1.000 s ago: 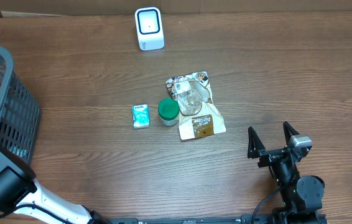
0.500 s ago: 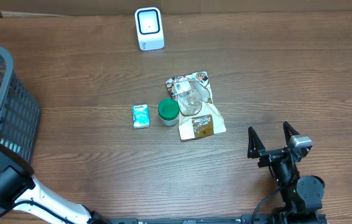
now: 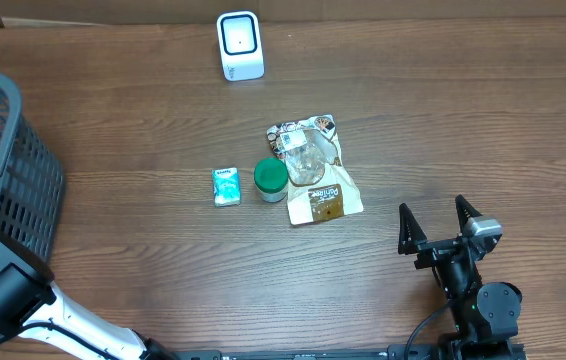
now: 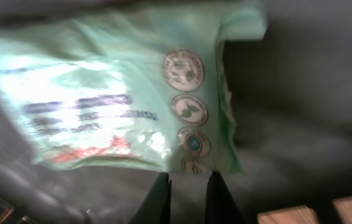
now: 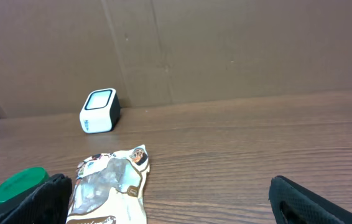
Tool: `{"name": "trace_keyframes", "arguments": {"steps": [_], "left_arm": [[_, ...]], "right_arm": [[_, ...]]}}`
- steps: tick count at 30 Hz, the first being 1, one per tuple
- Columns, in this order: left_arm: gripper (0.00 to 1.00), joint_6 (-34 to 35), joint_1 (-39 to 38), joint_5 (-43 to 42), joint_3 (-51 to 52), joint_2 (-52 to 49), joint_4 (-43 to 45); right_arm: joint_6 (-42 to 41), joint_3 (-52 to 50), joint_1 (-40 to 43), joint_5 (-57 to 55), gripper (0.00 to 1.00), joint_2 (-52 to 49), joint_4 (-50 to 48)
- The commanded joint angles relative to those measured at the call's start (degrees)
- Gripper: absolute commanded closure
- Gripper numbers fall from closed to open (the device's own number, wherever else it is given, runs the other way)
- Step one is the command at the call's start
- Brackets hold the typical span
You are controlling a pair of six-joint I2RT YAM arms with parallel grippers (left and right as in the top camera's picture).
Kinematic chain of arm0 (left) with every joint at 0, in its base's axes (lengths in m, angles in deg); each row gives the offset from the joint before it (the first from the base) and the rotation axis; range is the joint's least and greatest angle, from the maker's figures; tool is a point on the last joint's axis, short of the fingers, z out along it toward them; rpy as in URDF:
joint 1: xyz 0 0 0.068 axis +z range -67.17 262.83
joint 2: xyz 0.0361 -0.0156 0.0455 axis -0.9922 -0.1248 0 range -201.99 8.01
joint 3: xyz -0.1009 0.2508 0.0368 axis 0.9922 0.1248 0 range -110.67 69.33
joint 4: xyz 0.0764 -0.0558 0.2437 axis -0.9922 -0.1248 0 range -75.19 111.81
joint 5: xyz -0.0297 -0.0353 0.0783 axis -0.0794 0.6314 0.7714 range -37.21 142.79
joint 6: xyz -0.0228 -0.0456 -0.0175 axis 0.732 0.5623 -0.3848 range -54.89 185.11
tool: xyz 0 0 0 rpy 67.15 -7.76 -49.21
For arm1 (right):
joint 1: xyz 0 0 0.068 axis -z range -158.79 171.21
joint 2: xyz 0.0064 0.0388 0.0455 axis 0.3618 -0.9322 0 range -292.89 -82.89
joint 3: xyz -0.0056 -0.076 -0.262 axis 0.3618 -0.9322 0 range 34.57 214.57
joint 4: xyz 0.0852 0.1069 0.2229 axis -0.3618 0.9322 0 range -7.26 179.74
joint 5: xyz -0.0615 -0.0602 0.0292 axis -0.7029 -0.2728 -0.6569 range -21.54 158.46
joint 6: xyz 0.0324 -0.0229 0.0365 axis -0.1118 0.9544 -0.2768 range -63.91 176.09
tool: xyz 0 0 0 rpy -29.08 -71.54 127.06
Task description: Scan the item barcode
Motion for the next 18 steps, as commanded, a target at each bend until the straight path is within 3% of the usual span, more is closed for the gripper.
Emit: {"name": "trace_keyframes", "arguments": {"steps": [1,9,15,18], "left_arm": [[0.96,-7.0,0.4,-0.6,6.7,0.0,4.4],[0.96,-7.1,-0.2,-1.5,7.3,0.0,14.8],[0.66,-7.9,-0.2,-2.2,1.1,0.0,15.7],[0.41,-7.8,-0.2,-2.6,-3.6,0.0,10.6]], "right_arm": [[-0.2,-0.6,-0.1,-0.1,0.0,0.5,-0.3],[-0.1,-0.6,-0.1,-0.1,0.0,0.5,-0.3],[-0.2,-0.6,-0.1,-0.1,0.0,0.5,-0.3],[-0.2,-0.6,-0.1,-0.1,0.0,0.5,-0.3]]}}
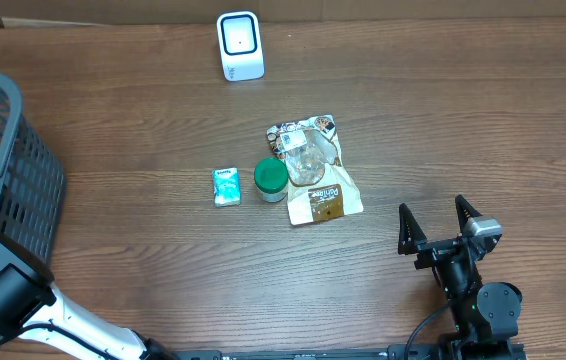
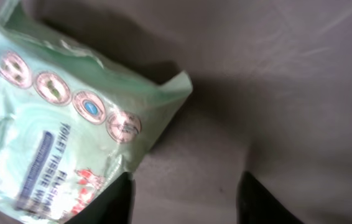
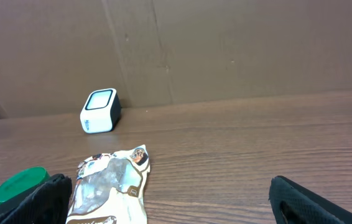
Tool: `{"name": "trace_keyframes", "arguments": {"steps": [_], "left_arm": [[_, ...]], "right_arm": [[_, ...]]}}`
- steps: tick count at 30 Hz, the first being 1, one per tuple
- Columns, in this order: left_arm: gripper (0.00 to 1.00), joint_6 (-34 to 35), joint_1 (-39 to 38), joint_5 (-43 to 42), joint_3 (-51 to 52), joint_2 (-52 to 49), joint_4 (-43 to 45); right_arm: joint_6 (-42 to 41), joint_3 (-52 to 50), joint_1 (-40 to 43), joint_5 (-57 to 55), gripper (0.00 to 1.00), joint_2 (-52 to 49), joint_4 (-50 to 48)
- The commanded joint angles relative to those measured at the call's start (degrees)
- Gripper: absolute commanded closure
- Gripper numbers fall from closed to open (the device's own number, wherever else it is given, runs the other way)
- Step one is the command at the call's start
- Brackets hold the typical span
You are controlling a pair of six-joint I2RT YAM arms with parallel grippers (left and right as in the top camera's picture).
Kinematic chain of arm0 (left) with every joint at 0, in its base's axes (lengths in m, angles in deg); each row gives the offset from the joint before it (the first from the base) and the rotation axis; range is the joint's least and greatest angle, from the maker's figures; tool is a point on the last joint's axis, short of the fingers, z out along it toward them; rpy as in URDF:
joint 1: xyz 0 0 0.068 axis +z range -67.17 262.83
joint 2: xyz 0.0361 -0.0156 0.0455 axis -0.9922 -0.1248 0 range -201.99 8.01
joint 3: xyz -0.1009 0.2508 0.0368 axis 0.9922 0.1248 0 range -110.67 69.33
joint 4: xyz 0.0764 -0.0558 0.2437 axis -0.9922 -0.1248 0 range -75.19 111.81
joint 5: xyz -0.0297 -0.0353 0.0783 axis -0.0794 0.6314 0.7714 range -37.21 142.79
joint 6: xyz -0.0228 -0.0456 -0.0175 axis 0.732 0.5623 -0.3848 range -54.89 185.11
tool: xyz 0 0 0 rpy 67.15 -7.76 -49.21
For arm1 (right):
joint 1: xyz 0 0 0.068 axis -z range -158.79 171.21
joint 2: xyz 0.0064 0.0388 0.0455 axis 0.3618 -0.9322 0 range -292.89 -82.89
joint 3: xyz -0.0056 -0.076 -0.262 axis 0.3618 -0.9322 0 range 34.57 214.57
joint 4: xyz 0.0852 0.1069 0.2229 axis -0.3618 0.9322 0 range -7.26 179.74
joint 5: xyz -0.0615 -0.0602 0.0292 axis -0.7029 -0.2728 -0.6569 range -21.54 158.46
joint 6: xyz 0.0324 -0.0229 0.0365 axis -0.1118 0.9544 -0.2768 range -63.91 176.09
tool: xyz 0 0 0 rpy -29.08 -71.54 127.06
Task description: Scan the item barcode
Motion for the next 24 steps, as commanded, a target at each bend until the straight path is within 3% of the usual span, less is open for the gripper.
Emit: {"name": "trace_keyframes", "arguments": {"steps": [1,7,16,21,24], "left_arm": [[0.0,-0.7,-0.5,-1.0,-6.1,-0.3,-4.8],[0.0,-0.7,1.3,5.5,-7.8,-0.3,-9.6],[0.01,-6.4,6.3,5.3,-5.9,-0.4,-3.0],[0.05,-13.4,7.1,-5.1,-0.9,-0.4,5.0],[0.08,-13.8,7.1,-4.8,0.8,-0.4,6.4]], "right_arm": [[-0.2,-0.6,-0.1,-0.1,0.0,0.5,-0.3],[-0.2,-0.6,-0.1,-0.1,0.0,0.5,-0.3],[-0.2,-0.6,-0.1,-0.1,0.0,0.5,-0.3],[-0.2,-0.6,-0.1,-0.1,0.0,0.5,-0.3],[-0.2,-0.6,-0.1,-0.1,0.0,0.5,-0.3]]}}
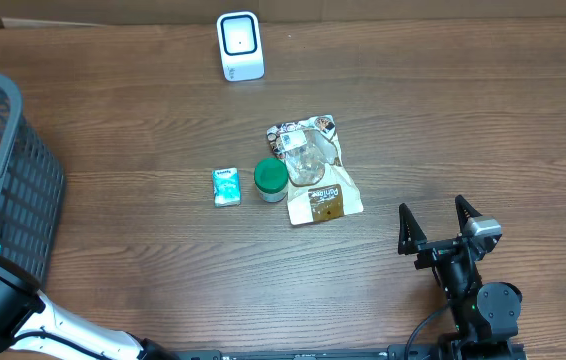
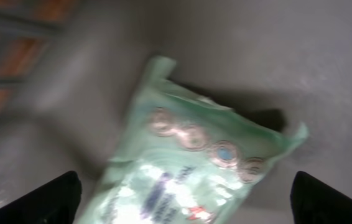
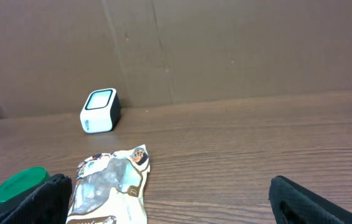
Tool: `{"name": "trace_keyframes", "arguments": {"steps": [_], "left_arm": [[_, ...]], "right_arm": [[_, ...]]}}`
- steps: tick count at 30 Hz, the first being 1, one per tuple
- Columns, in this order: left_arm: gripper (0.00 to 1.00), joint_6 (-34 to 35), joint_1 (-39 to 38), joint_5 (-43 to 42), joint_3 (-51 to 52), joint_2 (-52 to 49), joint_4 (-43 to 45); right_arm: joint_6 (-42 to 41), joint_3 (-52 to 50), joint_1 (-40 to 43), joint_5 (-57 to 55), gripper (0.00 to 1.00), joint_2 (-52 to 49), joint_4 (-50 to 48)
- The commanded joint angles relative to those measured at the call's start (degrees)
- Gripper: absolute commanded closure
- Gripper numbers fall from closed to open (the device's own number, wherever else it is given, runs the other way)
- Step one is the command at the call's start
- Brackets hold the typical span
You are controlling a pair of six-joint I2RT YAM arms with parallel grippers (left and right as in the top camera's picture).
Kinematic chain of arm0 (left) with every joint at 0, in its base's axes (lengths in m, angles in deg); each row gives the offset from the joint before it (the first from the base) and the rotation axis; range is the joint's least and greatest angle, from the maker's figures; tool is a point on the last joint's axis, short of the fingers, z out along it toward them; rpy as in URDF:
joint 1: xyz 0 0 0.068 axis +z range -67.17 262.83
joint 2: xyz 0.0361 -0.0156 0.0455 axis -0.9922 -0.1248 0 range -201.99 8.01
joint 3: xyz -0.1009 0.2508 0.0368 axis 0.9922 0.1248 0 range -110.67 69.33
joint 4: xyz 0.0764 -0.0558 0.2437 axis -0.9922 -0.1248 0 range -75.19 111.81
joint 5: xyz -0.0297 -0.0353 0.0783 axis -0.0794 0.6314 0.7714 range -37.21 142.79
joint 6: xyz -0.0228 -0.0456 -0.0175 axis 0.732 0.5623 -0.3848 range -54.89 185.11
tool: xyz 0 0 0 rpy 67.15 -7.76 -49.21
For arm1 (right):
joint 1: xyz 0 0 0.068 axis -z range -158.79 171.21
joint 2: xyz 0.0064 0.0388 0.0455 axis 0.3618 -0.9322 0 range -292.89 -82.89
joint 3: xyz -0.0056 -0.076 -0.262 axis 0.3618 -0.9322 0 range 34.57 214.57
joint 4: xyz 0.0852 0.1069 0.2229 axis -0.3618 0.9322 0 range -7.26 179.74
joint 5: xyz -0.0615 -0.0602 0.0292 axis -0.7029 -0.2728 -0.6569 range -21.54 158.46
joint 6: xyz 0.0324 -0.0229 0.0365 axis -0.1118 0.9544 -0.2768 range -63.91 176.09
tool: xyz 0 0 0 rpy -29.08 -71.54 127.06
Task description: Scan the item barcode
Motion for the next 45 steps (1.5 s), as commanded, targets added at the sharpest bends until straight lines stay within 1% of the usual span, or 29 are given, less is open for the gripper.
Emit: {"name": "trace_keyframes", "arguments": {"steps": [1,4,6,12,14,15,16,17,19,20,25,29,31,33,35,37,41,44,45], "left_arm": [[0.11,-3.7,-0.1,-3.6,2.3,-0.3,1.0],[0.19,-3.7,0.2,-2.6,2.9,-0.3,1.0],[0.2,-3.5,0.2,-1.4,3.3,-0.3,1.0],[0.2,-3.5,0.2,-1.5,5.2,-0.7,2.6],[0.3,-3.5,0.2,-1.5,5.3,-0.7,3.1],[0.41,-3.0,0.2,-2.1,5.3,-0.7,3.4],[0.47,-2.4,0.2,-2.8,5.3,-0.7,3.5],[0.58,-2.0,0.1,-3.0,5.3,-0.7,3.5],[0.88,-0.9,0.1,-3.2,5.3,-0.6,3.5],[0.95,-0.9,0.1,-3.4,5.3,-0.6,3.3],[0.96,-0.3,0.1,-3.6,4.1,-0.6,0.1],[0.96,4.7,0.1,-4.2,-0.6,0.3,-5.6],[0.96,6.3,0.1,-6.7,-4.2,1.3,-9.1],[0.96,8.0,0.1,-10.2,-8.2,2.6,-12.6],[0.96,8.6,0.1,-13.0,-10.9,4.1,-14.6],[0.96,8.8,0.1,-17.5,-13.4,6.6,-16.0],[0.96,10.9,-0.2,-32.3,-17.7,14.3,-15.5],[0.96,12.5,-0.2,-40.5,-19.8,19.9,-14.5],[0.96,13.1,-0.3,-41.6,-20.2,21.2,-14.3]], "right_arm": [[-0.2,-0.6,-0.1,-0.1,0.0,0.5,-0.3],[-0.2,-0.6,-0.1,-0.1,0.0,0.5,-0.3],[-0.2,-0.6,-0.1,-0.1,0.0,0.5,-0.3],[-0.1,-0.6,-0.1,-0.1,0.0,0.5,-0.3],[-0.2,-0.6,-0.1,-0.1,0.0,0.5,-0.3],[-0.2,-0.6,-0.1,-0.1,0.0,0.5,-0.3],[-0.2,-0.6,-0.1,-0.1,0.0,0.5,-0.3],[-0.2,-0.6,-0.1,-0.1,0.0,0.5,-0.3],[-0.2,-0.6,-0.1,-0.1,0.0,0.5,-0.3],[-0.1,-0.6,-0.1,-0.1,0.0,0.5,-0.3],[-0.2,-0.6,-0.1,-0.1,0.0,0.5,-0.3],[-0.2,-0.6,-0.1,-0.1,0.0,0.5,-0.3],[-0.2,-0.6,-0.1,-0.1,0.0,0.5,-0.3],[-0.2,-0.6,-0.1,-0.1,0.0,0.5,-0.3],[-0.2,-0.6,-0.1,-0.1,0.0,0.5,-0.3],[-0.2,-0.6,-0.1,-0.1,0.0,0.5,-0.3],[-0.2,-0.6,-0.1,-0.1,0.0,0.5,-0.3],[-0.2,-0.6,-0.1,-0.1,0.0,0.5,-0.3],[-0.2,-0.6,-0.1,-0.1,0.0,0.5,-0.3]]}}
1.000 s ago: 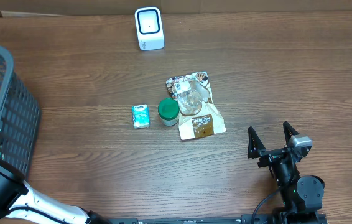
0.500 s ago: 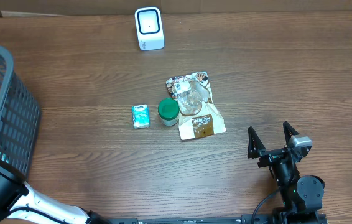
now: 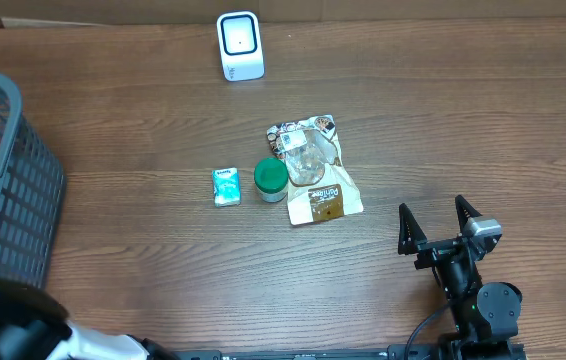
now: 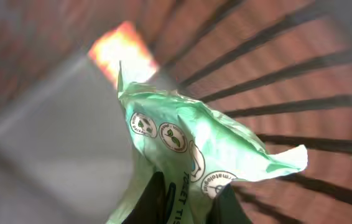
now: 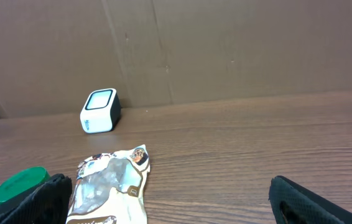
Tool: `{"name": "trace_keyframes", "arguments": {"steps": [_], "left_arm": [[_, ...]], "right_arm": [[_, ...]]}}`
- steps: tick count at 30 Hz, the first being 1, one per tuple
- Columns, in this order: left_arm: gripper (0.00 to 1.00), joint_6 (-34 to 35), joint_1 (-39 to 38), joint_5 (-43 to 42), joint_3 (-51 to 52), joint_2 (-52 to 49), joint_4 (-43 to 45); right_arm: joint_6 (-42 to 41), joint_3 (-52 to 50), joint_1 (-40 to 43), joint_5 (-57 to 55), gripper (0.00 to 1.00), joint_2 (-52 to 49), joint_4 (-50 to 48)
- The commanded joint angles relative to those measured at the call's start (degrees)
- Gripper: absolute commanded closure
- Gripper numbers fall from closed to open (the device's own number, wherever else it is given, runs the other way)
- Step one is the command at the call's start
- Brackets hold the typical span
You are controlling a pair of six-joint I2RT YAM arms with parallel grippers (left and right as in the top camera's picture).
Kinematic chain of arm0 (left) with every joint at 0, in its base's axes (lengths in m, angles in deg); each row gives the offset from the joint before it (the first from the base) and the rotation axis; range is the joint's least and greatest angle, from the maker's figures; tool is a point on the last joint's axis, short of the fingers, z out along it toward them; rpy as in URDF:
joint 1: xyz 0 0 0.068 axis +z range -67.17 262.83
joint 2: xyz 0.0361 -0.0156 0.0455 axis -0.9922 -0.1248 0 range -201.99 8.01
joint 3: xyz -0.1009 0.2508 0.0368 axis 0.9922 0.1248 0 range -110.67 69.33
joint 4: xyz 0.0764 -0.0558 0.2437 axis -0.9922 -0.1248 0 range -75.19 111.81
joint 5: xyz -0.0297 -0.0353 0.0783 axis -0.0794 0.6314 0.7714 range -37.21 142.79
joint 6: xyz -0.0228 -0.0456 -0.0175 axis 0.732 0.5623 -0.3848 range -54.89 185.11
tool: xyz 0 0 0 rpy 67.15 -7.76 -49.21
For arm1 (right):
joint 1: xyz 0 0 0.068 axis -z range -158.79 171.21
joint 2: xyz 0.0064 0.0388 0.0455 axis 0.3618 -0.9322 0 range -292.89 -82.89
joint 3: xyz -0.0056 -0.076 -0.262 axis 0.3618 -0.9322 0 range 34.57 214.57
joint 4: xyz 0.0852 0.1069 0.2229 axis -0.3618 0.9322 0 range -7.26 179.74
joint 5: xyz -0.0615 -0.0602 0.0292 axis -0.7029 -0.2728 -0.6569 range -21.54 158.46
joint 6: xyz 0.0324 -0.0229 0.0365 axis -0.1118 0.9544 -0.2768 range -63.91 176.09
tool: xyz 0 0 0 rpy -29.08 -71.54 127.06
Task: Scan the item barcode
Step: 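Place the wipes pack on the table left of the Kleenex pack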
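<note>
A pale green tissue pack [image 4: 182,137] with round printed seals is pinched at its lower part by my left gripper [image 4: 191,199], which is shut on it. It hangs inside the black wire basket [image 3: 23,190], whose bars show behind it. From overhead only a green sliver of the pack shows at the left edge. The white barcode scanner [image 3: 240,45] stands at the table's far edge and also shows in the right wrist view as a small scanner [image 5: 99,111]. My right gripper [image 3: 441,222] rests open at the front right, holding nothing.
Mid-table lie a small mint-coloured packet [image 3: 225,186], a green-lidded jar [image 3: 270,180] and a white and brown snack bag [image 3: 313,170]. An orange item [image 4: 123,46] lies in the basket. A cardboard wall [image 5: 226,50] backs the table.
My left gripper was wide open over the tissue pack lying on the basket floor. It is now shut on the pack, held up against the basket's bars. The right arm has not moved.
My left gripper's fingers were nearly shut just below the tissue pack in the basket. Then they stood partly open beside it, then wide open over it. Now they grip the pack, raised inside the basket. The right arm and the table items stayed put.
</note>
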Motion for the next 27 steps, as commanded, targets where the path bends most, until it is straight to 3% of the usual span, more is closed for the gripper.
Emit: {"name": "trace_keyframes", "arguments": {"steps": [1,7,12,16,20,27], "left_arm": [[0.96,4.0,-0.5,-14.9,-4.9,11.2,1.0],[0.96,6.3,-2.6,-15.4,-6.6,22.7,0.5],[0.96,4.1,-18.0,-10.8,-6.4,25.2,-4.8],[0.96,4.2,-37.0,0.7,-2.2,22.8,-8.8],[0.96,6.3,-48.6,7.5,5.6,18.3,-9.0],[0.96,12.9,-53.4,8.9,14.9,5.7,-4.0]], "right_arm": [[-0.2,-0.6,-0.1,-0.1,0.0,0.5,-0.3],[-0.2,-0.6,-0.1,-0.1,0.0,0.5,-0.3],[-0.2,-0.6,-0.1,-0.1,0.0,0.5,-0.3],[-0.2,-0.6,-0.1,-0.1,0.0,0.5,-0.3],[-0.2,-0.6,-0.1,-0.1,0.0,0.5,-0.3],[-0.2,-0.6,-0.1,-0.1,0.0,0.5,-0.3]]}}
